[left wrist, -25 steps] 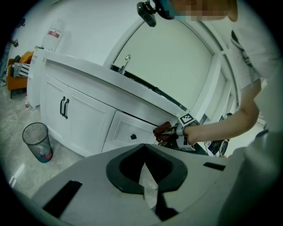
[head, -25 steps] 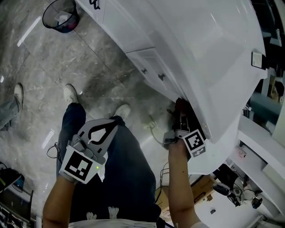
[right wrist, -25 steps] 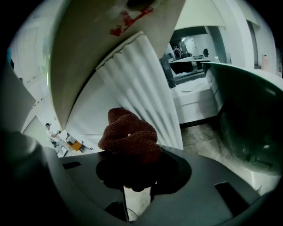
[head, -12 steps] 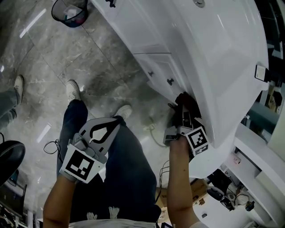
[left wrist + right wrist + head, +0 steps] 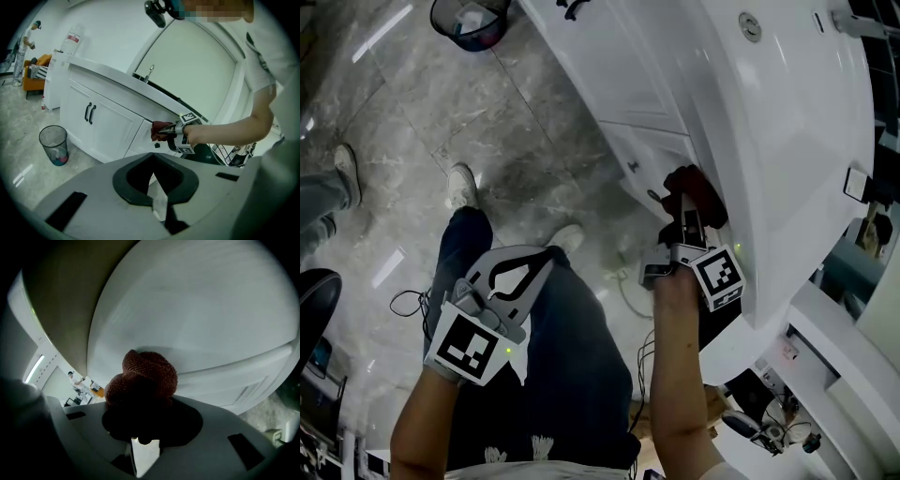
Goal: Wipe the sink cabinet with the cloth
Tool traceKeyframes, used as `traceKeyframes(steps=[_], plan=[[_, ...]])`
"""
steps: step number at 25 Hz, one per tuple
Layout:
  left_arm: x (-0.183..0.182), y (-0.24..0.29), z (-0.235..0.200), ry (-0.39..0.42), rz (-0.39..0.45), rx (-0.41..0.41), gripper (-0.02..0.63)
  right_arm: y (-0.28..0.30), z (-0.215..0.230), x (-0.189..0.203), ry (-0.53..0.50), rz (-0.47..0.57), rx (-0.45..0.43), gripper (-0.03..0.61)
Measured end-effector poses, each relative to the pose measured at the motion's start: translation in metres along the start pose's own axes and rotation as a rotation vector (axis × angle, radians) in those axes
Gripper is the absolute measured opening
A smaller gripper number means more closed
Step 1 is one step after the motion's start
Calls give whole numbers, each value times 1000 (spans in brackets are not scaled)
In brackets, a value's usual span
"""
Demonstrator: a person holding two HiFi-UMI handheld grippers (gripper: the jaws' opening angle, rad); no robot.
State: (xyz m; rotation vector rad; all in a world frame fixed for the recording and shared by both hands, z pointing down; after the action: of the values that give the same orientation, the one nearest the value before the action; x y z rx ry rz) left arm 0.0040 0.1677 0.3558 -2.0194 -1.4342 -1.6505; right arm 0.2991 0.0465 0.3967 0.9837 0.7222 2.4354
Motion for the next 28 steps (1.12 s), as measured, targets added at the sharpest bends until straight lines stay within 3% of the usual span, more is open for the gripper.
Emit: traceKeyframes(steps=[14,22,28], plan=[[12,-11,-25,-41,-7,-45,11,32,-47,40,9,-65,-81,114],[21,-20,-37,-65,-6,-73,11,57,-44,40,13,11,-7,114],[26,-26,-46,-82,-16,-100,11,68,-36,29,-17,-6,32,114]])
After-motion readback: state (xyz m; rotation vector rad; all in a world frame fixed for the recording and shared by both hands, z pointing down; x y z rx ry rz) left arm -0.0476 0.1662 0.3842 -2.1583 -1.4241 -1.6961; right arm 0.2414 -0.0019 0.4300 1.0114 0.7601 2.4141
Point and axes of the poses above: the fingertips, and each gripper's own axes: y forward along the fingers, z to its right, x out of its underside, the point moved 7 cm from there along -y, backward along the fingers, and after that the axes turned 7 degrees about y, right-handed, at the moved point
